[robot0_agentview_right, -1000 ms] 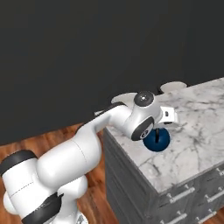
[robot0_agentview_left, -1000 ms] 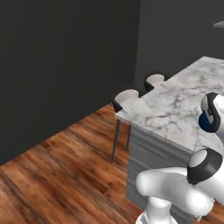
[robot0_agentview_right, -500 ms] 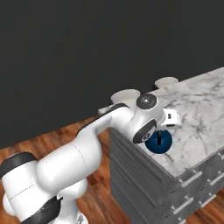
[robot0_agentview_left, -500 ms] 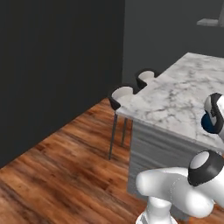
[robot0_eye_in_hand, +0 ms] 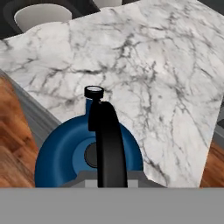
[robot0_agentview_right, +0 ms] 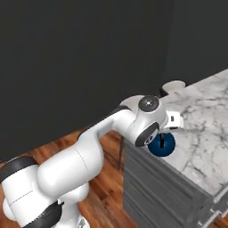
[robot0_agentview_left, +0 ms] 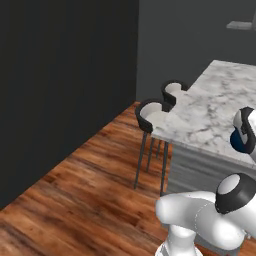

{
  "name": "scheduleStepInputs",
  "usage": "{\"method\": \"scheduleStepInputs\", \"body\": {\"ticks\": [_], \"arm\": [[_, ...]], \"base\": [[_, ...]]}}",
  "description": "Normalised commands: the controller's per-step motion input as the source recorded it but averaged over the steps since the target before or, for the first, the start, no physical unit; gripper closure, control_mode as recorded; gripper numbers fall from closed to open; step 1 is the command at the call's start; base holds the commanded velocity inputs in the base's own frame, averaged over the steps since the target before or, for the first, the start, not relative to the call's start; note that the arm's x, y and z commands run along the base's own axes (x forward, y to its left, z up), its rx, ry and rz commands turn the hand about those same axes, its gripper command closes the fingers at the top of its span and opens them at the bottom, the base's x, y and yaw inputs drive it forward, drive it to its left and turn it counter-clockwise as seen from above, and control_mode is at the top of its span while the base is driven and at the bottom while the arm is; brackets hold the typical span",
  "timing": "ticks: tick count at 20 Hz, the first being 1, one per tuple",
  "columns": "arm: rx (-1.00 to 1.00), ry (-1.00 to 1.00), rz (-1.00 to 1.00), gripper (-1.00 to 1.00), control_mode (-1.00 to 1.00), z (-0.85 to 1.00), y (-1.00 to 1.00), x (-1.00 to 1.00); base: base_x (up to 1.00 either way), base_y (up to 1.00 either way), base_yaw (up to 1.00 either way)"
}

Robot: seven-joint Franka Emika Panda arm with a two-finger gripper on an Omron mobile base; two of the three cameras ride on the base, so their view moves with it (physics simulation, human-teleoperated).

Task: The kettle is done boiling. Turn off the stove, then wait for 300 timesteps before moving the kettle to the dining table.

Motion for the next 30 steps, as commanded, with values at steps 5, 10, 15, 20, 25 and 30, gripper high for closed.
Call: {"method": "scheduleStepInputs", "body": {"ticks": [5,10,15,20,25,30], "arm": [[0.00,0.00,0.00,1.00,1.00,0.00,0.00,0.00],[0.00,0.00,0.00,1.00,1.00,0.00,0.00,0.00],[0.00,0.00,0.00,1.00,1.00,0.00,0.00,0.00],[0.00,0.00,0.00,1.00,1.00,0.00,0.00,0.00],[0.00,0.00,0.00,1.00,1.00,0.00,0.00,0.00],[0.00,0.01,0.00,1.00,-1.00,0.00,0.00,0.20]], "base": [[0.58,0.53,-0.18],[0.50,0.48,-0.18],[0.58,0.15,-0.12],[0.44,0.07,-0.04],[0.12,0.00,0.00],[0.03,0.00,0.00]]}}
